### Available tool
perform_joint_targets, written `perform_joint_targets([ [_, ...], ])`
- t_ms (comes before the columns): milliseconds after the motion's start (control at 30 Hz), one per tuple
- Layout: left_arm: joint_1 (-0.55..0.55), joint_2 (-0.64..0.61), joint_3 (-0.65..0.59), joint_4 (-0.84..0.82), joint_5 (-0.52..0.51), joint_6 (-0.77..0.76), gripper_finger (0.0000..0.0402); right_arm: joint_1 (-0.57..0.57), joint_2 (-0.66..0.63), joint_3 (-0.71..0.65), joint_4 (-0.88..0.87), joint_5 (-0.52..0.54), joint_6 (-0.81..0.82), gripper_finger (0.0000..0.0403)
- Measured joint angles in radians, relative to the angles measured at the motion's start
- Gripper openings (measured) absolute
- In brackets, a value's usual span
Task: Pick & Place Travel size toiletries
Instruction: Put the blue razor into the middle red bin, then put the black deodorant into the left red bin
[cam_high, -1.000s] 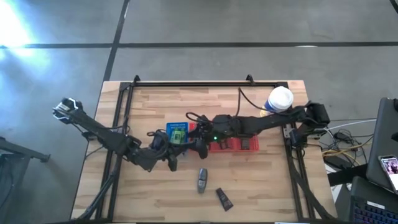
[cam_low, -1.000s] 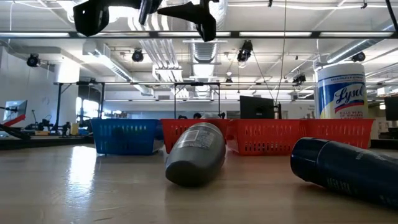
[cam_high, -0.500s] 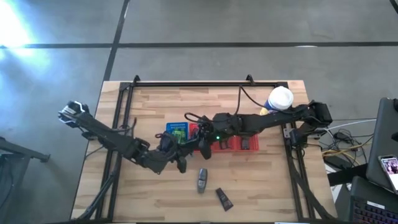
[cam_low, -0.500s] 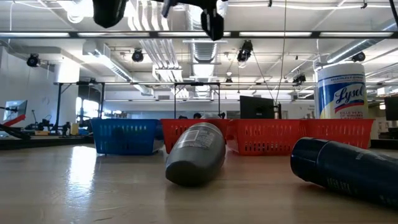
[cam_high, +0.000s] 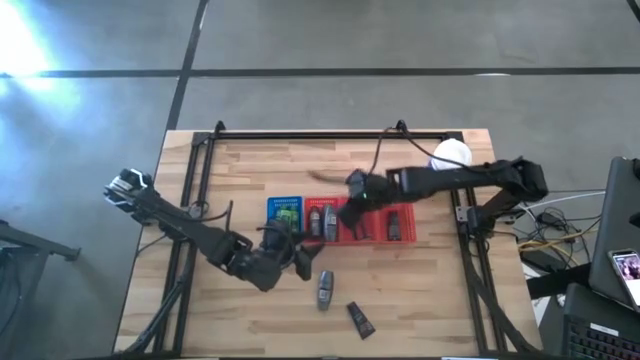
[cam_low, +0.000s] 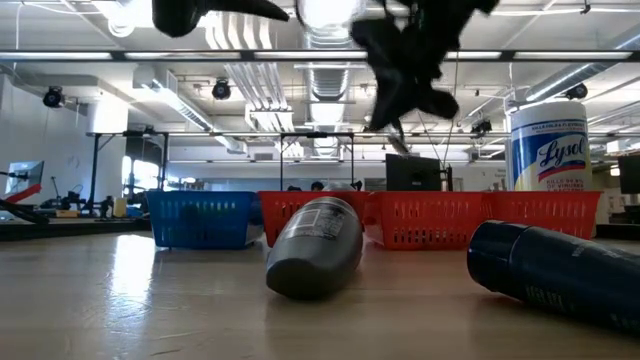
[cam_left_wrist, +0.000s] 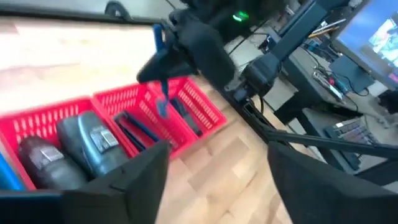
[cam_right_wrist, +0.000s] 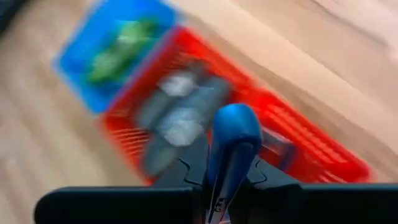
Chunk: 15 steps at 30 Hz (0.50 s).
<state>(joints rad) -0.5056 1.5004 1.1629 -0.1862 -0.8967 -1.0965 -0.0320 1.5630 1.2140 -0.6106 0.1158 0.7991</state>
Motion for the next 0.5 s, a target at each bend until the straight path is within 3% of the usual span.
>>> perform_joint_targets([
  [233, -0.013, 0.077, -0.003, -0.044, 0.095, -0.178, 0.0319, -0.079, 0.019, -0.174, 0.089, -0.15, 0.157, 0.0048],
  [500, -0.045, 0.207, 0.022, -0.051, 0.13, -0.311, 0.0332, -0.074, 0.013, -0.252, 0.122, -0.163, 0.215, 0.0134],
])
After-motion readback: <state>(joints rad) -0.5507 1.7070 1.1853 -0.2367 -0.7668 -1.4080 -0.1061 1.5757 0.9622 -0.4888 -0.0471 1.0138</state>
